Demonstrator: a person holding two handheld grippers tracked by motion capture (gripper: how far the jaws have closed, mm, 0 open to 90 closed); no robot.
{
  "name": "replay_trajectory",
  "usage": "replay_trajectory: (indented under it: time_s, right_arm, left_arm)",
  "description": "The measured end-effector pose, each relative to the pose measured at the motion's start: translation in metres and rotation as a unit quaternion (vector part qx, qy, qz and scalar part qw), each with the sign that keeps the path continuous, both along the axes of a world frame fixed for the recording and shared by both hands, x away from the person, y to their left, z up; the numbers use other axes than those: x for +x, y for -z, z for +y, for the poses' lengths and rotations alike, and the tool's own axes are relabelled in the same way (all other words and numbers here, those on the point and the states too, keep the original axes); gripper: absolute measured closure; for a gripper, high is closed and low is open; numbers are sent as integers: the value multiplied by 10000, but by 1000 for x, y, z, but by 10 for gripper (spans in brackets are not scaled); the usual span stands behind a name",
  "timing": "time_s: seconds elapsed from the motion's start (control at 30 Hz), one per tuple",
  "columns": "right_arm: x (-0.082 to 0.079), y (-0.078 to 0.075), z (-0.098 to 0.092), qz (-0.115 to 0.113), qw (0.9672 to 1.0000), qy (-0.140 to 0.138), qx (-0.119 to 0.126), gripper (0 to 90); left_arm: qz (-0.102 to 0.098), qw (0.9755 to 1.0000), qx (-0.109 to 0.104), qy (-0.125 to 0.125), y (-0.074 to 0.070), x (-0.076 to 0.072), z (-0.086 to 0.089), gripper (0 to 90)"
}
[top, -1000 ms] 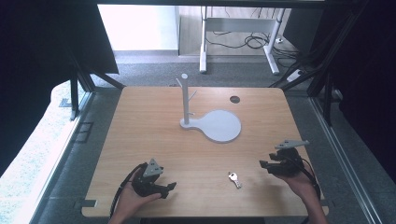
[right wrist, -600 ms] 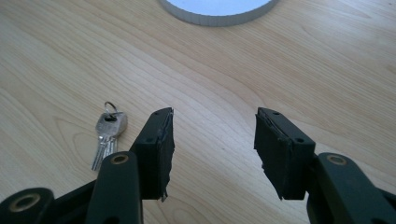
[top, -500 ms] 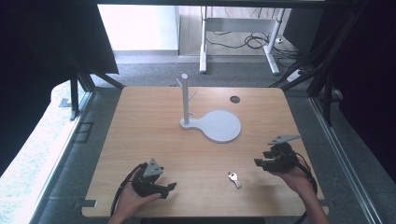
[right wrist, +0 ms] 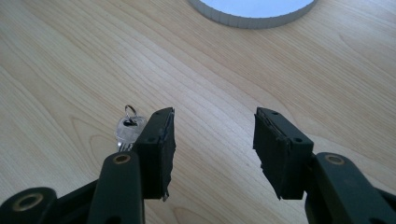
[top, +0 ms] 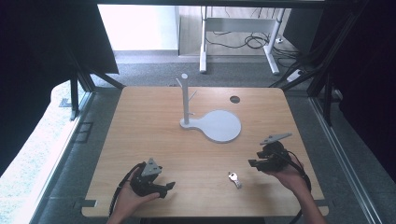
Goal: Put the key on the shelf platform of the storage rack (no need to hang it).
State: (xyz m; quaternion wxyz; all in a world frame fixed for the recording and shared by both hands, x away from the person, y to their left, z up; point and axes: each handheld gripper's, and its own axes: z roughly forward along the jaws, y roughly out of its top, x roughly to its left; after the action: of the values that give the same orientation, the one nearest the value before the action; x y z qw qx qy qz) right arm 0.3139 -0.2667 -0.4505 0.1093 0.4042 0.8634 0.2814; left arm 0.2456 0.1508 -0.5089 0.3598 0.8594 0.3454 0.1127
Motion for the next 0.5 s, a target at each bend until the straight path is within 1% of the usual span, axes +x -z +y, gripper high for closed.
replay_trajectory:
  time_s: [0.17, 0.23, 0.33, 0.47, 0.5]
  right_arm:
    - [2, -1, 4, -19, 10000, -23, -49, 489]
    - [3, -2, 6, -34, 10000, -26, -60, 489]
    - [3, -3, 12, -11, 9999, -132, -99, 490]
    - [4, -1, 18, 29, 9997, -190, -129, 491]
    - [5, 0, 19, 41, 9997, -209, -139, 491]
  left_arm:
    - [1, 10000, 15, 32, 0, -1, -1, 231]
    - [-10, 10000, -4, -1, -1, -1, 0, 232]
    - [-33, 9999, -50, -89, -3, -1, 3, 233]
    - [-24, 10000, -17, -52, -2, -1, 3, 233]
    - [-19, 10000, -39, -62, -2, -1, 3, 233]
